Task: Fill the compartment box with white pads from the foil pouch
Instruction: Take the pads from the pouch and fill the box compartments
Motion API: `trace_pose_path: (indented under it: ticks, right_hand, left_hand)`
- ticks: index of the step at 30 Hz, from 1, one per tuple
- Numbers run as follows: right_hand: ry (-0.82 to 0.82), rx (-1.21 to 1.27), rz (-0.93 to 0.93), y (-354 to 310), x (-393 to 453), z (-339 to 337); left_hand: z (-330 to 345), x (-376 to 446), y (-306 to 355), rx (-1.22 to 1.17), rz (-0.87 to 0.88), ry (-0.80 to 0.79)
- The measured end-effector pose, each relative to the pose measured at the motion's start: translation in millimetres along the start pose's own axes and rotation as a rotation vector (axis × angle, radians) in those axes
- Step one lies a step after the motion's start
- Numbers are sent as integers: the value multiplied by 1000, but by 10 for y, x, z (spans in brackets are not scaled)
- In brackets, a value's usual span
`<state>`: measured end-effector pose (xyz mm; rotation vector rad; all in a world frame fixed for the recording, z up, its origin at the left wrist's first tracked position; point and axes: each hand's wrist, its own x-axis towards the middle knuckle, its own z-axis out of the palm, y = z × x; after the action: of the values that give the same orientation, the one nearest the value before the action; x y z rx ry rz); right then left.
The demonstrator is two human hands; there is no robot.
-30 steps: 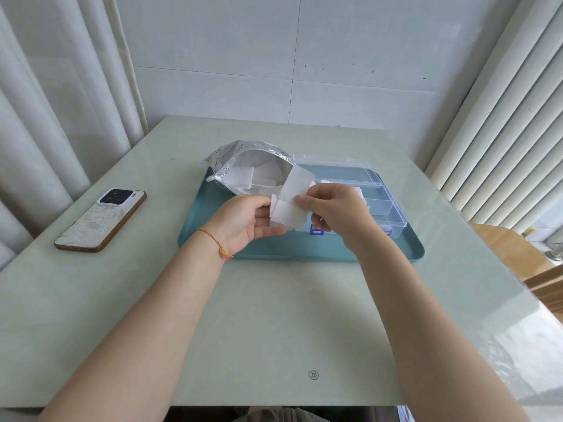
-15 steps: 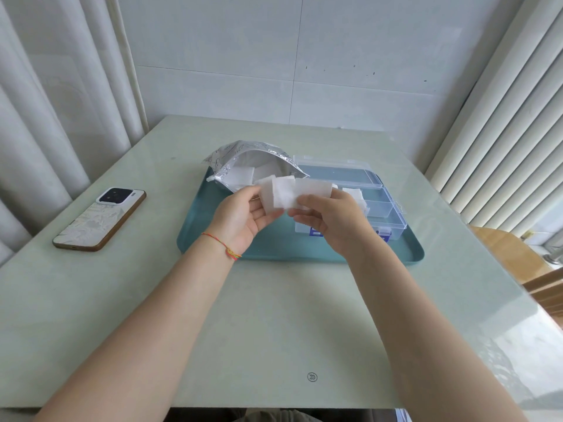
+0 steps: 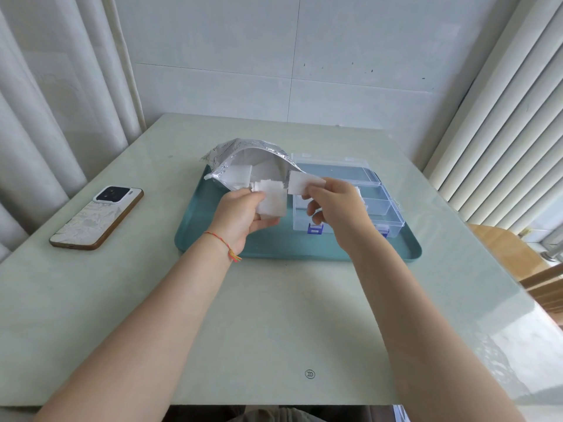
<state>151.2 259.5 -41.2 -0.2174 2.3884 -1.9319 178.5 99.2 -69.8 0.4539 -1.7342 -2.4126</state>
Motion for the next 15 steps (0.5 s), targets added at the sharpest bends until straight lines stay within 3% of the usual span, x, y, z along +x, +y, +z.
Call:
trace_pose_path:
  ticks: [5, 11, 15]
  right_hand:
    - [-193, -360, -224, -41, -56, -86]
    - [-246, -629, -318, -8, -16, -133]
    - [-242, -498, -220, -71, -66, -135]
  left_hand:
    - [-9, -23, 8, 157, -75, -107]
    - [-6, -52, 19, 214, -80, -161]
    - [3, -56, -1, 258, -70, -164]
